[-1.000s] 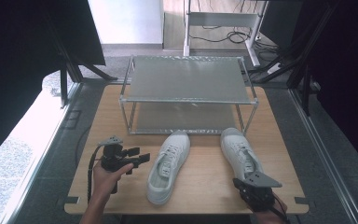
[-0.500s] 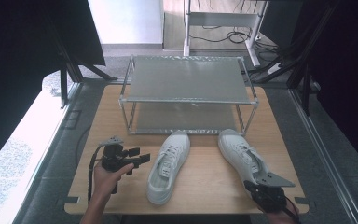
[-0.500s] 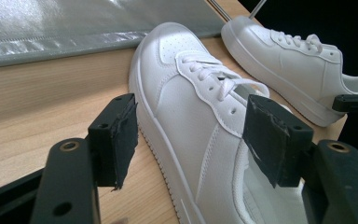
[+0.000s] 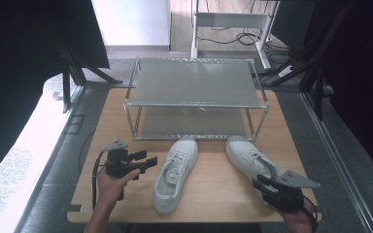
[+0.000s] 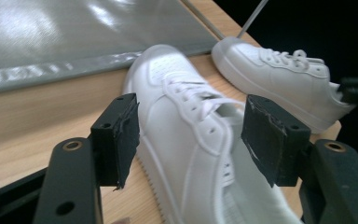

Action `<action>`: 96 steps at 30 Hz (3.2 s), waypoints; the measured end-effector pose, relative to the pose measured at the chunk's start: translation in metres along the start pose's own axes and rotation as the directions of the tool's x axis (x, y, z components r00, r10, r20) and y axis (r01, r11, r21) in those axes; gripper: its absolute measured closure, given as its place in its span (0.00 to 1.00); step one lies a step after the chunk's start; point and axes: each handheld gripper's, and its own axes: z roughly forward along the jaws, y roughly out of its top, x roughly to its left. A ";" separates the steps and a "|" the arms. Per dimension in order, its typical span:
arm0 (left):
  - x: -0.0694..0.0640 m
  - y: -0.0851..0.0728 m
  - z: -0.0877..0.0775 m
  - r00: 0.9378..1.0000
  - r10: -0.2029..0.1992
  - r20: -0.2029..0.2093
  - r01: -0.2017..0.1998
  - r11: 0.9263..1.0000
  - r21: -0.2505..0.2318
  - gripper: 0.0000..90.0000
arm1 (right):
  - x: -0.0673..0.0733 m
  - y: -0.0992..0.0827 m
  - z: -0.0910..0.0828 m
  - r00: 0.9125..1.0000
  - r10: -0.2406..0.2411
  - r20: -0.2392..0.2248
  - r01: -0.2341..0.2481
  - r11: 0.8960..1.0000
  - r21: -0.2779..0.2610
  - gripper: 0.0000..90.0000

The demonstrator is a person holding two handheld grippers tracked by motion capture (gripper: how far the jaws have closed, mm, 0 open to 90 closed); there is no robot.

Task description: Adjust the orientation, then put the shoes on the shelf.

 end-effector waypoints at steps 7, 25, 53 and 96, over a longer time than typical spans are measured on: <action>-0.008 0.011 0.006 1.000 0.016 -0.013 -0.016 1.000 -0.007 0.42 | -0.023 0.039 0.008 0.998 0.048 0.031 -0.045 0.995 -0.087 0.66; -0.018 0.002 0.018 0.997 0.050 -0.053 -0.048 0.998 0.045 0.45 | -0.041 0.020 0.011 0.986 0.151 0.069 -0.142 0.983 -0.121 0.63; -0.023 -0.018 0.061 0.982 0.105 -0.154 -0.074 0.978 0.194 0.54 | -0.040 0.016 0.015 0.986 0.148 0.075 -0.141 0.986 -0.089 0.61; -0.033 -0.018 0.081 0.943 0.151 -0.298 -0.078 0.966 0.245 0.76 | -0.090 0.003 0.054 0.987 -0.009 0.161 -0.039 0.955 0.294 0.68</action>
